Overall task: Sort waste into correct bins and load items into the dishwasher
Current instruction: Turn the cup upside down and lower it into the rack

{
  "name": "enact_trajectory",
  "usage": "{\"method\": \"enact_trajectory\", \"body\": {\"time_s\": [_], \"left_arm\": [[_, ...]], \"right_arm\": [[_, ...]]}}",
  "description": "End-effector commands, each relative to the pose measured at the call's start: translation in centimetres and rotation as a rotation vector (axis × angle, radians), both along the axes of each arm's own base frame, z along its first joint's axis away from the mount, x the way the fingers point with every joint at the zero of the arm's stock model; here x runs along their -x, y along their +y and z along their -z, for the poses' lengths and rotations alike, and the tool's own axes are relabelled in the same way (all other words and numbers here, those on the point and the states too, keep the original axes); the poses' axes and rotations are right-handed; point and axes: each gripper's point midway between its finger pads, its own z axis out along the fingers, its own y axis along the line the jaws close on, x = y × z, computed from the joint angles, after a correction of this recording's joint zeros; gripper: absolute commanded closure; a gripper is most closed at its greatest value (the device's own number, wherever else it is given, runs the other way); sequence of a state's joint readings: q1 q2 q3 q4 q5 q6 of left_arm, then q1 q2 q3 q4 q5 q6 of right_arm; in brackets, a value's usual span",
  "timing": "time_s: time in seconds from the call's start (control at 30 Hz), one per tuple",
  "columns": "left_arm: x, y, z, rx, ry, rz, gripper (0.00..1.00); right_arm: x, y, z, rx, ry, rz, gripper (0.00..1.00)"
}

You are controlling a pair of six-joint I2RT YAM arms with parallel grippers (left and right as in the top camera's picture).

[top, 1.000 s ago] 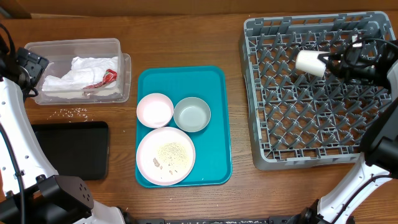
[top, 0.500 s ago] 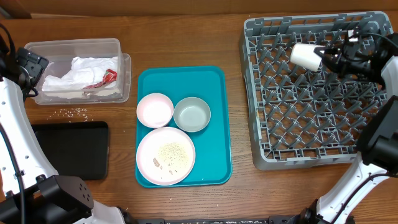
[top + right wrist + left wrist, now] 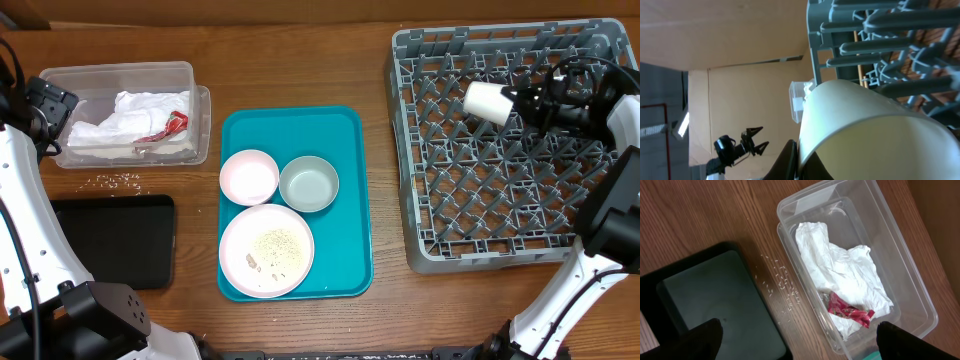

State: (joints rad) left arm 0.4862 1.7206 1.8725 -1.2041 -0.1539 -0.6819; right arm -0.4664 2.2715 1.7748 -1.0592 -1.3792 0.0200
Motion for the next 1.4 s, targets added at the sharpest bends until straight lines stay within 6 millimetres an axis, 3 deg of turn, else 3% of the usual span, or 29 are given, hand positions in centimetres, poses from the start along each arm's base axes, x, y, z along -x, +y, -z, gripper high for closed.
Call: {"method": "enact_trajectory", "body": {"time_s": [0.0,0.17,0.3,0.5,0.63,0.83,0.97,1.07,1.3,1.37], "left_arm": [[-0.1,0.1,0.3,0.001,0.007,-0.015,0.0],[-0.1,0.1,0.3,0.001,0.006,-0.015,0.0],[-0.1,0.1,0.3,0.001,0.007,-0.015,0.0],[-0.1,0.1,0.3,0.001,0.007,-0.015,0.0],[-0.1,0.1,0.3,0.001,0.007,-0.015,0.0],[-0.1,0.1,0.3,0.001,0.007,-0.015,0.0],[-0.1,0.1,0.3,0.001,0.006,-0.015,0.0],[-0.1,0.1,0.3,0.001,0.006,-0.014,0.0],[-0.1,0.1,0.3,0.001,0.006,-0.014,0.0],[-0.1,0.1,0.3,0.001,0.007,-0.015,0.0]], "right_arm": [[0.5,-1.8,2.5,0.135,0.105,0.04,0.96],[1.6,-3.8,4.1,0.336,0.229,0.089,0.95],[2.7,-6.4,4.0,0.549,0.352,0.183,0.85],[4.7,-9.7,1.4,0.765,0.469,0.31,0.81],[6.0,-10.4,-1.5,0.841,0.477,0.355,0.8],[5.9,-7.7,-5.5,0.848,0.366,0.346,0.78],[3.3,-3.5,-6.0,0.867,0.25,0.275,0.74],[1.3,-0.6,-4.6,0.933,0.214,0.239,0.74],[0.7,0.6,1.3,1.105,0.393,0.242,0.87],[1.2,-0.4,2.8,1.15,0.465,0.268,0.89]]}}
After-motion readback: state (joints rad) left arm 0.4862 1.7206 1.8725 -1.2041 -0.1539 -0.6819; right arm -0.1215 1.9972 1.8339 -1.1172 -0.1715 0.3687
